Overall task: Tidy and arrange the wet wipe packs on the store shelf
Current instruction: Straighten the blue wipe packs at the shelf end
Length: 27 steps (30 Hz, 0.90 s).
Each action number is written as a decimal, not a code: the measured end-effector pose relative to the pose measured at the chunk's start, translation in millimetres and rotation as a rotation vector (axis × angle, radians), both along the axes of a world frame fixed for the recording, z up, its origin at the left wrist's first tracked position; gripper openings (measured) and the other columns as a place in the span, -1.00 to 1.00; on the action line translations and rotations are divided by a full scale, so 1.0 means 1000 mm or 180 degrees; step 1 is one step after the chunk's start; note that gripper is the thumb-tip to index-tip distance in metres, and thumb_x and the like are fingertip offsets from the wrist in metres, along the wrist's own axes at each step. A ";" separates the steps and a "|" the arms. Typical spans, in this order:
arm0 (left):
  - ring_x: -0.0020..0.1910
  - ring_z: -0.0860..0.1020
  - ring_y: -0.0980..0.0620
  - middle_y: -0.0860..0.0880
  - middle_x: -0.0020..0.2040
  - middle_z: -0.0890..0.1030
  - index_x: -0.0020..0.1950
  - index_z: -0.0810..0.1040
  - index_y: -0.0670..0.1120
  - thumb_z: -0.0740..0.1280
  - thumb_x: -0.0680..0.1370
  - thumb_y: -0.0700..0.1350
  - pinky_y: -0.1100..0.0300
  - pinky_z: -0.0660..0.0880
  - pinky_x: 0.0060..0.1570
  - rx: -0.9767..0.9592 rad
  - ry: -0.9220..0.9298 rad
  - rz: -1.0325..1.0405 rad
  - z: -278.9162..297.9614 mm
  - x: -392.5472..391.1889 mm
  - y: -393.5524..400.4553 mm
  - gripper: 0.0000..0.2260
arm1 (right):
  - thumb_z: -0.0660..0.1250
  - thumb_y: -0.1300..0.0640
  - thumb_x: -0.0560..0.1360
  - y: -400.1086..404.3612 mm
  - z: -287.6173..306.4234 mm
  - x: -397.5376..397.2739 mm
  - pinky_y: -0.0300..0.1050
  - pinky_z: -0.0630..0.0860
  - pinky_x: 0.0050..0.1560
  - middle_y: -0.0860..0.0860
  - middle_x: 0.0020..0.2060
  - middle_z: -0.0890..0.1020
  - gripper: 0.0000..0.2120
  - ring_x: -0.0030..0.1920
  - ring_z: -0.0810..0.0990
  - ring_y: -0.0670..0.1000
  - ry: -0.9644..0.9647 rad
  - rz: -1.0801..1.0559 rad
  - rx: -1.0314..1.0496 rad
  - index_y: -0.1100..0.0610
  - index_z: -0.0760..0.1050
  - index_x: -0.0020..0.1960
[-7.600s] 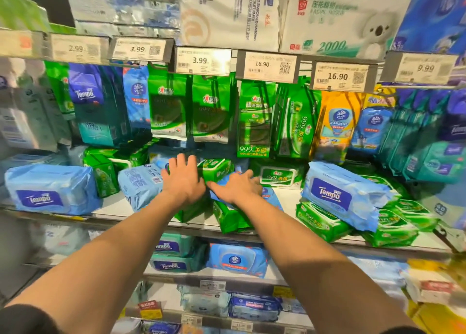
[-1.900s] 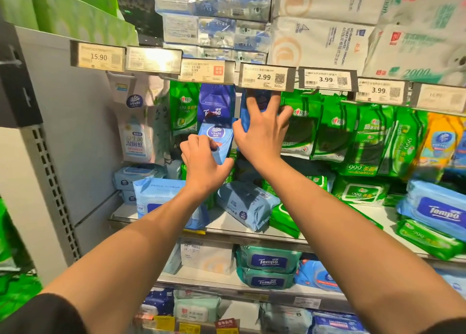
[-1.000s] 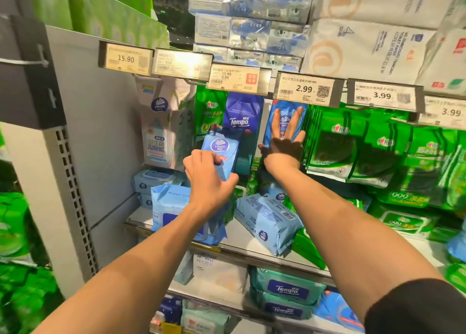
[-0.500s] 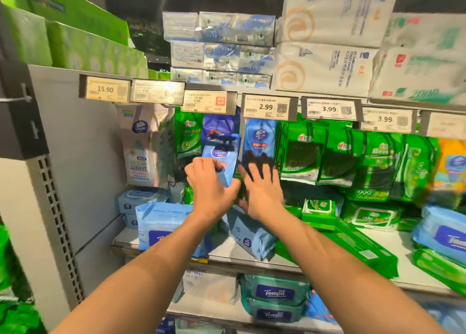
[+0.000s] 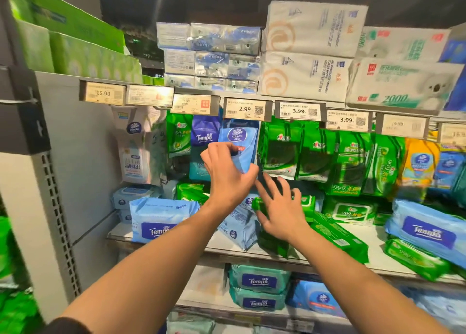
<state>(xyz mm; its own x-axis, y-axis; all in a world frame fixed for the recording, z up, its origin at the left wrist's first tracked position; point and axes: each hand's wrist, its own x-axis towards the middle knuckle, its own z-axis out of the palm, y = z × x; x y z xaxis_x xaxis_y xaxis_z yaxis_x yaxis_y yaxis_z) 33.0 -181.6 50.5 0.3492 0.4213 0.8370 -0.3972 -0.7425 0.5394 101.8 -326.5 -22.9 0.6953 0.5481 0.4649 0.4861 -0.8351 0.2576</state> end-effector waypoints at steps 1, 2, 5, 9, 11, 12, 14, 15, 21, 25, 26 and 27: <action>0.00 0.31 -0.01 -0.01 -0.03 0.38 -0.06 0.32 0.01 0.41 0.31 -0.08 0.18 0.26 0.00 0.0030 -0.0041 0.0002 0.003 -0.003 -0.002 -0.68 | 0.09 -0.26 0.54 -0.003 -0.001 0.001 0.24 0.12 0.36 0.01 0.59 -0.16 -0.24 0.53 -0.06 0.19 0.0029 -0.0041 -0.0017 -0.05 -0.16 0.60; 0.00 0.31 -0.01 -0.01 -0.03 0.38 -0.06 0.31 0.01 0.41 0.31 -0.08 0.19 0.25 0.00 0.0063 -0.0078 0.0002 0.005 -0.005 -0.004 -0.68 | 0.07 -0.26 0.55 -0.005 -0.002 0.001 0.24 0.12 0.36 0.02 0.59 -0.18 -0.24 0.53 -0.07 0.18 0.0052 -0.0076 -0.0030 -0.05 -0.19 0.60; 0.00 0.31 -0.03 -0.01 -0.03 0.38 -0.06 0.32 0.00 0.41 0.32 -0.09 0.22 0.23 0.00 0.0076 -0.0177 0.0022 0.009 -0.013 -0.005 -0.68 | 0.05 -0.24 0.56 -0.008 -0.007 -0.002 0.23 0.12 0.36 0.03 0.59 -0.18 -0.26 0.53 -0.07 0.20 0.0092 -0.0107 -0.0045 -0.03 -0.20 0.60; 0.02 0.31 -0.06 -0.04 0.00 0.38 -0.02 0.36 -0.03 0.41 0.34 -0.07 0.24 0.18 0.03 0.0080 -0.0152 0.0163 0.012 -0.014 -0.005 -0.69 | 0.08 -0.23 0.55 -0.010 -0.014 -0.005 0.24 0.14 0.37 0.04 0.59 -0.16 -0.23 0.53 -0.06 0.21 0.0147 -0.0106 -0.0099 -0.02 -0.21 0.60; 0.05 0.31 -0.08 -0.05 0.03 0.38 0.03 0.42 -0.06 0.41 0.34 -0.06 0.21 0.18 0.04 0.0213 -0.0016 0.0232 0.011 -0.011 -0.005 -0.68 | 0.11 -0.24 0.54 -0.012 -0.015 -0.003 0.26 0.12 0.39 0.04 0.59 -0.16 -0.20 0.53 -0.07 0.21 0.0193 -0.0136 -0.0071 -0.02 -0.22 0.60; 0.06 0.31 -0.08 -0.05 0.04 0.38 0.06 0.43 -0.06 0.40 0.35 -0.05 0.19 0.20 0.05 0.0256 0.0044 0.0247 0.010 -0.008 -0.006 -0.67 | 0.13 -0.24 0.53 -0.014 -0.016 -0.002 0.26 0.11 0.40 0.04 0.59 -0.16 -0.19 0.53 -0.07 0.21 0.0219 -0.0151 -0.0043 -0.02 -0.22 0.60; 0.08 0.29 -0.08 -0.03 0.06 0.36 0.12 0.45 -0.04 0.39 0.36 -0.03 0.14 0.24 0.09 0.0265 0.0108 0.0234 0.007 -0.002 -0.009 -0.65 | 0.16 -0.24 0.52 -0.018 -0.017 0.000 0.27 0.12 0.40 0.03 0.59 -0.14 -0.17 0.53 -0.06 0.21 0.0241 -0.0166 0.0011 -0.02 -0.20 0.60; 0.08 0.28 -0.07 -0.03 0.07 0.35 0.14 0.45 -0.02 0.39 0.37 -0.03 0.13 0.25 0.10 0.0279 0.0118 0.0226 0.006 0.002 -0.011 -0.64 | 0.17 -0.24 0.51 -0.022 -0.018 0.002 0.27 0.13 0.39 0.03 0.59 -0.13 -0.17 0.53 -0.05 0.22 0.0226 -0.0176 0.0029 -0.02 -0.18 0.60; 0.06 0.22 -0.04 0.03 0.05 0.25 0.24 0.41 0.06 0.35 0.38 -0.01 0.11 0.22 0.14 0.0301 0.0183 0.0280 0.001 0.025 -0.016 -0.57 | 0.18 -0.24 0.49 -0.047 -0.027 0.018 0.30 0.10 0.42 0.04 0.59 -0.17 -0.15 0.53 -0.11 0.29 0.0257 -0.0361 0.0077 -0.05 -0.22 0.59; 0.03 0.16 0.01 0.08 0.02 0.16 0.28 0.41 0.08 0.33 0.39 0.02 0.08 0.23 0.12 0.0384 0.0293 0.0324 -0.003 0.038 -0.017 -0.55 | 0.15 -0.26 0.50 -0.061 -0.035 0.026 0.27 0.09 0.44 0.04 0.59 -0.20 -0.16 0.53 -0.11 0.28 0.0269 -0.0453 0.0126 -0.07 -0.24 0.59; 0.03 0.14 0.02 0.07 0.03 0.16 0.29 0.41 0.07 0.33 0.39 0.02 0.08 0.22 0.12 0.0389 0.0327 0.0331 -0.005 0.042 -0.017 -0.54 | 0.15 -0.26 0.51 -0.065 -0.036 0.028 0.26 0.09 0.44 0.04 0.59 -0.21 -0.16 0.54 -0.11 0.27 0.0269 -0.0478 0.0117 -0.07 -0.25 0.59; 0.03 0.13 0.02 0.07 0.03 0.16 0.29 0.42 0.04 0.34 0.40 0.01 0.07 0.22 0.12 0.0383 0.0365 0.0348 -0.006 0.044 -0.015 -0.54 | 0.14 -0.25 0.51 -0.068 -0.038 0.029 0.26 0.09 0.44 0.04 0.58 -0.22 -0.17 0.54 -0.11 0.27 0.0278 -0.0497 0.0109 -0.08 -0.26 0.59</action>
